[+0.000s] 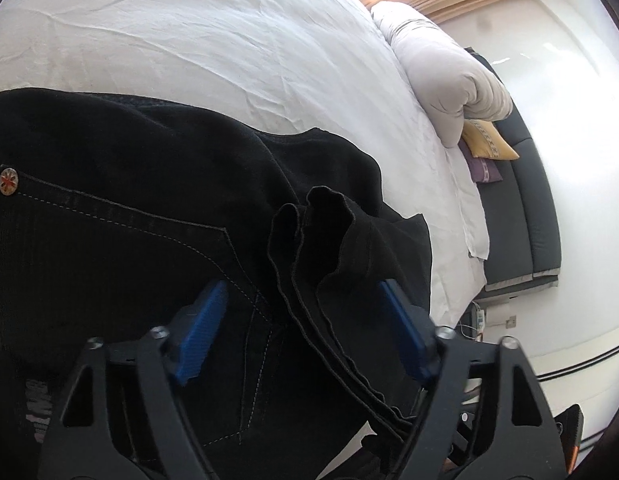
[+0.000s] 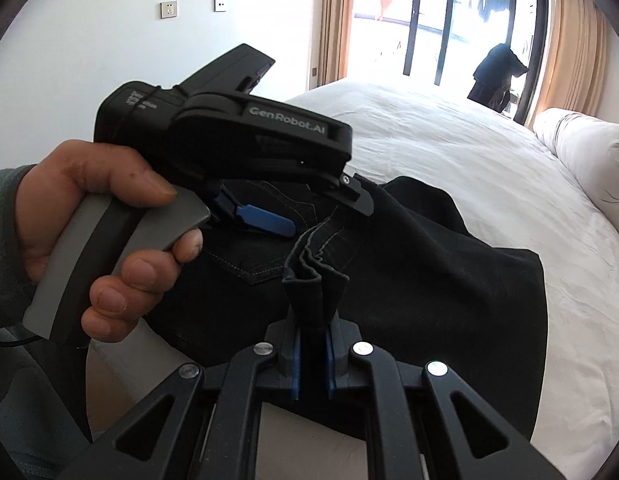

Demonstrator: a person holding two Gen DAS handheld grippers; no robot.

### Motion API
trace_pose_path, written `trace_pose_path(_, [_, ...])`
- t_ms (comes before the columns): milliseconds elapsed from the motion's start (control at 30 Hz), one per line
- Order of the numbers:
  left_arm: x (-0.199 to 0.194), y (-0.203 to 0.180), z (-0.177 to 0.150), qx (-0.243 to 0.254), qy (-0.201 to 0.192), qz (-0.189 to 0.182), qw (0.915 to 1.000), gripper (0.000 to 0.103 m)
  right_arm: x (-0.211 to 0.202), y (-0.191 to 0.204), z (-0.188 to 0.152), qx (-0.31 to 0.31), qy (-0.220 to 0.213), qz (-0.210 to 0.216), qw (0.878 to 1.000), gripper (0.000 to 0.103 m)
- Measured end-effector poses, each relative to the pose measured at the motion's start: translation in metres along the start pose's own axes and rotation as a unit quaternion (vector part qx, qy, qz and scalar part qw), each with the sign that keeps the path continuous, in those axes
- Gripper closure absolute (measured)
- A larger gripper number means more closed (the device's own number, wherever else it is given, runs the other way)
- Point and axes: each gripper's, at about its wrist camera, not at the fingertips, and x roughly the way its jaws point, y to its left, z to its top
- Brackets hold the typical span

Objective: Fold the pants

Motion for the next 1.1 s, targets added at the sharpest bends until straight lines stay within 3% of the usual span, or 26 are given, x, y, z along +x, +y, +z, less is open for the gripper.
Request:
trace_pose_path(33, [0.004,-0.005,0.000,0.000,0.011,0.000,0.9999,0.070,-0.002,0.001,0.002,0.000,-0.005,-0.003,1.000,0.092])
trace_pose_path(67, [0.007,-0.006,0.001,0.000,0.018,0.001,0.9998,0.074,-0.002,0.006,0.004,0.000,-0.010,-0.005,1.000,0.092])
trace_pose_path(200, [0.012,-0.017,-0.004,0.011,0.030,-0.006,0.9995,0.082,-0.008,0.012,0.010,-0.006,-0.022,-0.013,1.000,0.092])
trace_pose_path(433, [-0.001,-0.016,0.001,0.010,0.012,-0.017,0.9997,0.094,-0.013,0.025,0.016,-0.017,-0.022,-0.018,0.999,0.092])
trace_pose_path(800, [-0.006,0.017,-0.011,-0.004,-0.002,0.008,1.0000,0.094,0.006,0.050,0.020,-0.043,0.003,0.008,0.999,0.092])
trace_pose_path(933, [0.001,0.021,-0.008,-0.008,0.005,0.009,0.9999,0.093,0.032,0.054,0.007,-0.035,0.054,0.026,0.998,0.084])
trace_pose_path(1100, [-0.021,0.016,-0.003,0.026,-0.019,0.063,0.9975,0.078,0.019,0.040,0.007,0.012,0.046,0.079,0.996,0.050])
